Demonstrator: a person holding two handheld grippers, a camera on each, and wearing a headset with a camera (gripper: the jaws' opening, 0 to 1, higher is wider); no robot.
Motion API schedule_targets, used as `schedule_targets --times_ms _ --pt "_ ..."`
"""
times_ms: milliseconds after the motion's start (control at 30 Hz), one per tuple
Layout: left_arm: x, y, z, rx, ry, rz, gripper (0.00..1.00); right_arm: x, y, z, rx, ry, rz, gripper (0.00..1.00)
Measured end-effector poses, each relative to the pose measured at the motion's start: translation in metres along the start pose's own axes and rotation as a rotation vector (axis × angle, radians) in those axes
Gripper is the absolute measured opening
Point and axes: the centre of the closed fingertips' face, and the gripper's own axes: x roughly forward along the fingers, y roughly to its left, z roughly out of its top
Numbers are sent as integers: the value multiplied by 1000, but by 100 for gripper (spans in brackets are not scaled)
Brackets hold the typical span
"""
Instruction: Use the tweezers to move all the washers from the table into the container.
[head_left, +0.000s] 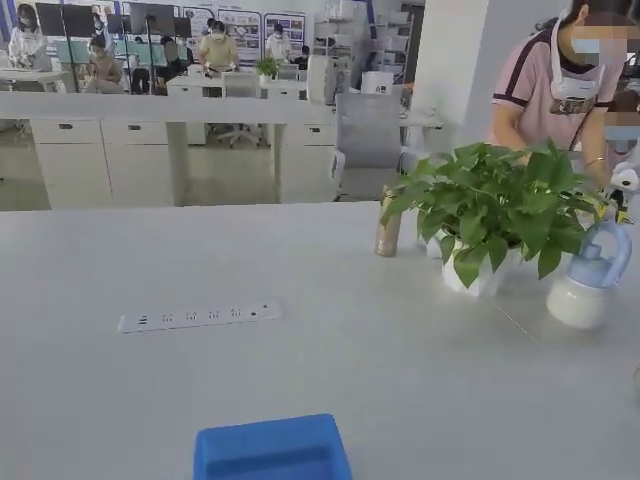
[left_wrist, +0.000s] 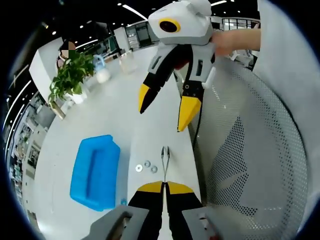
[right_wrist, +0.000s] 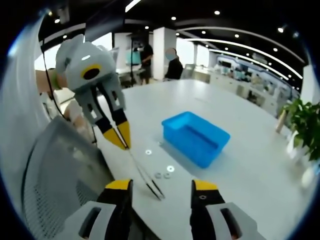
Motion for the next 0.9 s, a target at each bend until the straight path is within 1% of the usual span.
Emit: schedule_targets --times_ms 100,133,167,200,267,400,467,500,567,633,667,700,767,833,900 --pt "-2 -3 8 0 -32 -7 0 3 7 -4 -21 20 39 42" --pt "-3 -3 12 3 -52 -3 0 4 12 -4 -27 21 58 41" --pt "-4 -4 16 -11 -73 -6 0 5 14 -4 -30 21 72 41" --pt "-6 -5 19 -9 -84 -8 0 6 18 -4 -32 24 89 40" --pt "-9 -5 25 -12 -103 -5 0 10 21 -5 -42 34 105 41" --pt "-9 -8 32 -18 -133 -20 0 19 28 -7 -65 53 147 40" --pt "-8 -8 37 -20 -161 -22 0 22 34 -11 -103 88 182 40" --pt "-8 -8 39 -37 -174 -25 0 25 35 -12 -132 95 190 39" --pt "-8 -8 42 -42 -180 -27 0 28 37 -13 -144 98 205 38" --pt "-7 -8 46 -39 -193 -28 0 33 36 -15 -146 104 218 36" --pt "-7 -8 47 -37 -199 -28 0 36 36 -17 -150 116 223 35" --pt "-6 -7 50 -38 -210 -29 0 39 32 -26 -177 154 229 35" --pt "-5 -8 54 -43 -225 -34 0 44 29 -35 -226 200 234 33" --pt "-4 -8 57 -43 -234 -34 0 47 29 -37 -239 206 245 30" --pt "-3 -10 60 -43 -249 -38 0 49 30 -42 -253 221 269 27"
